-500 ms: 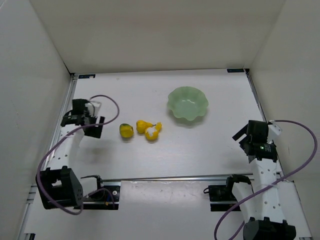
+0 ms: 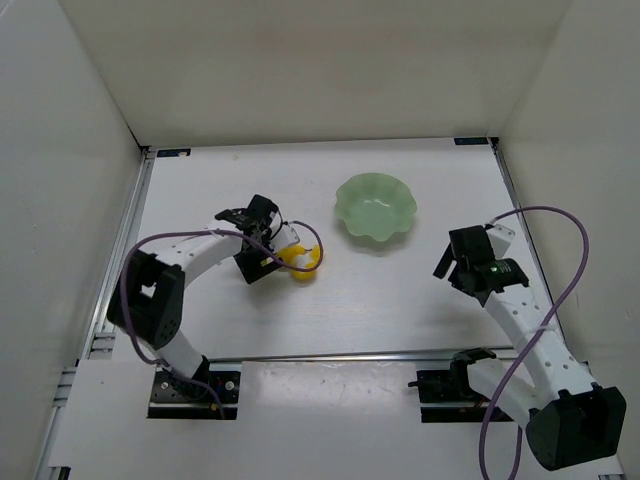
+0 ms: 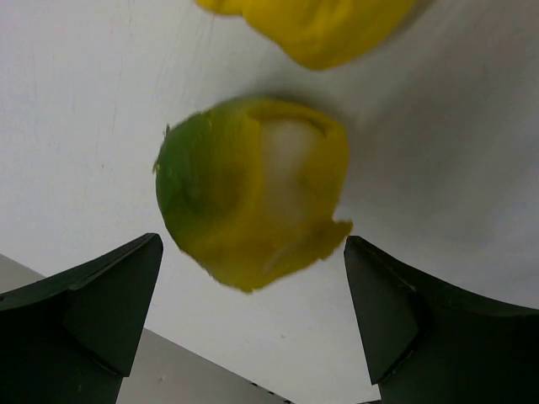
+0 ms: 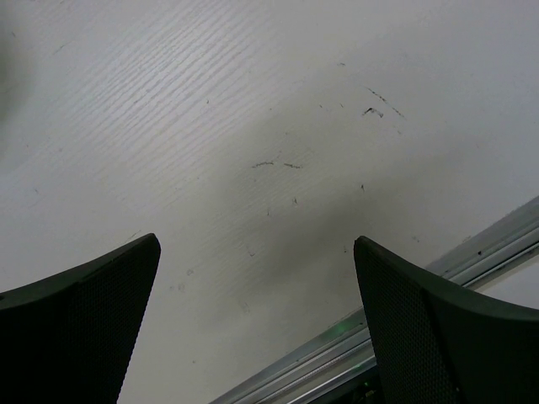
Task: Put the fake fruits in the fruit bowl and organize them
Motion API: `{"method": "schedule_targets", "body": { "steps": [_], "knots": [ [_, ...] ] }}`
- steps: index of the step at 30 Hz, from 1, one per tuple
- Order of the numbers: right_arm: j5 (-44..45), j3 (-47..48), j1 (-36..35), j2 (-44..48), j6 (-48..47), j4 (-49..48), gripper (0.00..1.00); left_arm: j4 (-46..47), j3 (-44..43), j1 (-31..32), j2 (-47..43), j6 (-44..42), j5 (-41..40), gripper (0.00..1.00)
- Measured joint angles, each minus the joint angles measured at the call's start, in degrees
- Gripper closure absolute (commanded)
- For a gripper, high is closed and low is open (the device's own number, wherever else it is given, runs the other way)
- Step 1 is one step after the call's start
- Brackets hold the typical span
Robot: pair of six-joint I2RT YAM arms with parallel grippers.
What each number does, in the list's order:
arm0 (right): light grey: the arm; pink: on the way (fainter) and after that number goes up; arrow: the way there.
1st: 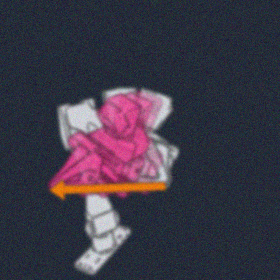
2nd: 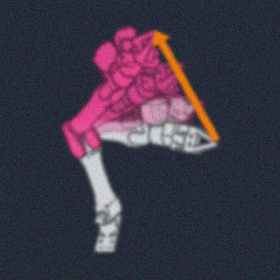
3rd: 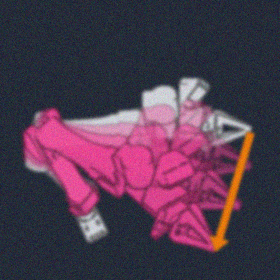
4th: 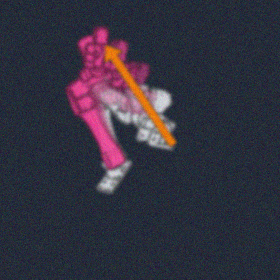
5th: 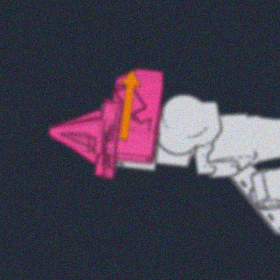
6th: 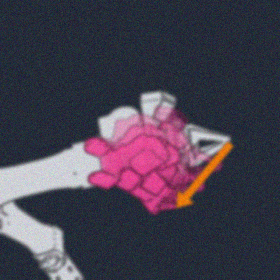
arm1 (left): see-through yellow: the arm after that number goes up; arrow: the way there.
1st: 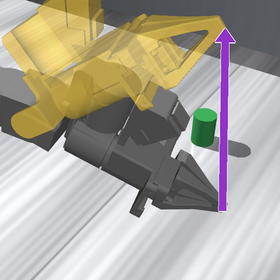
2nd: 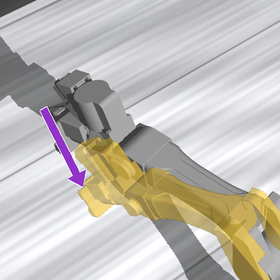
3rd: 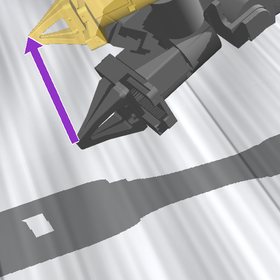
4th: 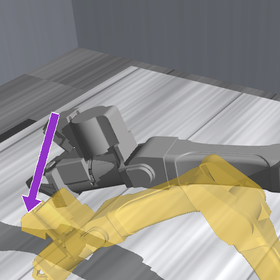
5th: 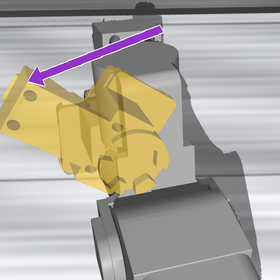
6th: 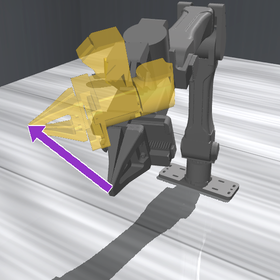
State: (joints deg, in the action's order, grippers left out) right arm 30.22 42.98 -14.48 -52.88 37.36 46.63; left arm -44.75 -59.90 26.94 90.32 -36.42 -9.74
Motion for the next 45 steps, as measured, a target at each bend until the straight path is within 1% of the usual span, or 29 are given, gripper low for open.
{"method": "schedule_targets", "body": {
  "steps": [4,5,7,8,9,12,16,18,21,24,26,27,28,29,31,33,34,37,39,40,43,45],
  "knots": [
    [1.44,0.28,-1.18,-0.48,0.61,0.35,0.0,0.72,-3.08,0.07,6.03,-0.72,-0.76,0.0],
    [1.79,0.46,-1.31,-0.52,0.72,0.44,0.0,1.01,-3.32,0.07,6.93,-0.74,-0.9,0.14],
    [2.38,1.07,-1.31,-0.61,0.92,0.7,0.0,1.07,-3.39,0.02,8.0,-0.63,-1.03,0.27],
    [2.58,1.46,-1.31,-0.74,1.03,0.85,0.0,0.98,-3.41,-0.02,8.31,-0.48,-1.01,0.38],
    [2.75,1.86,-1.31,-0.92,1.07,0.9,0.0,0.98,-3.48,-0.07,8.46,-0.02,-0.98,0.42],
    [2.97,3.04,-1.31,-1.92,1.2,1.22,0.0,0.66,-4.0,-0.09,8.48,0.42,-0.92,0.49],
    [3.08,3.96,-1.33,-3.54,1.25,1.27,0.0,-0.98,-5.49,-0.37,7.78,1.81,-0.98,0.51],
    [3.06,4.09,-1.33,-4.09,1.25,1.2,0.0,-2.95,-7.3,-0.48,7.1,2.58,-1.29,0.51],
    [3.02,4.13,-1.36,-4.87,1.25,1.07,0.0,-6.14,-13.14,-0.57,6.62,3.96,-2.38,0.51],
    [2.82,4.13,-1.36,-6.16,1.25,0.33,0.0,-8.28,-22.18,-0.42,6.99,5.14,-4.31,0.49],
    [2.56,4.13,-1.4,-7.58,1.25,-0.55,0.0,-8.81,-30.8,-0.09,8.79,6.16,-5.35,0.49],
    [2.47,4.13,-1.49,-8.35,1.25,-0.83,0.0,-8.52,-35.58,0.42,10.27,6.62,-5.97,0.46],
    [2.36,4.13,-1.62,-9.11,1.25,-1.22,0.0,-8.17,-39.69,0.98,12.0,7.13,-6.19,0.46],
    [2.34,4.13,-1.7,-9.92,1.25,-1.73,0.0,-7.58,-44.48,1.84,14.51,7.54,-6.14,0.44],
    [2.19,4.13,-1.79,-11.34,1.25,-2.36,0.0,-5.92,-52.52,3.8,19.82,8.26,-5.99,0.44],
    [2.19,4.2,-1.84,-12.15,1.25,-2.93,0.0,-4.11,-59.78,6.19,26.25,8.9,-5.64,0.39],
    [2.19,4.35,-1.84,-12.44,1.22,-3.23,0.0,-3.45,-63.21,7.41,29.57,9.4,-5.64,0.39],
    [2.14,5.62,-1.84,-12.81,1.11,-3.74,0.0,-0.5,-69.51,10.54,38.36,10.99,-5.64,0.35],
    [2.14,6.54,-1.84,-12.81,0.87,-4.28,0.0,0.83,-70.4,12.2,42.29,11.91,-5.62,0.31],
    [2.14,6.97,-1.84,-12.81,0.66,-4.61,0.0,1.11,-70.49,12.92,43.63,12.28,-5.57,0.29],
    [1.99,8.2,-1.84,-12.81,-0.2,-5.01,0.0,1.4,-71.91,14.58,46.82,13.29,-4.74,0.01],
    [1.79,8.68,-2.23,-12.81,-0.92,-5.42,0.0,2.01,-72.54,15.26,47.17,13.84,-4.42,0.0]
  ]
}}
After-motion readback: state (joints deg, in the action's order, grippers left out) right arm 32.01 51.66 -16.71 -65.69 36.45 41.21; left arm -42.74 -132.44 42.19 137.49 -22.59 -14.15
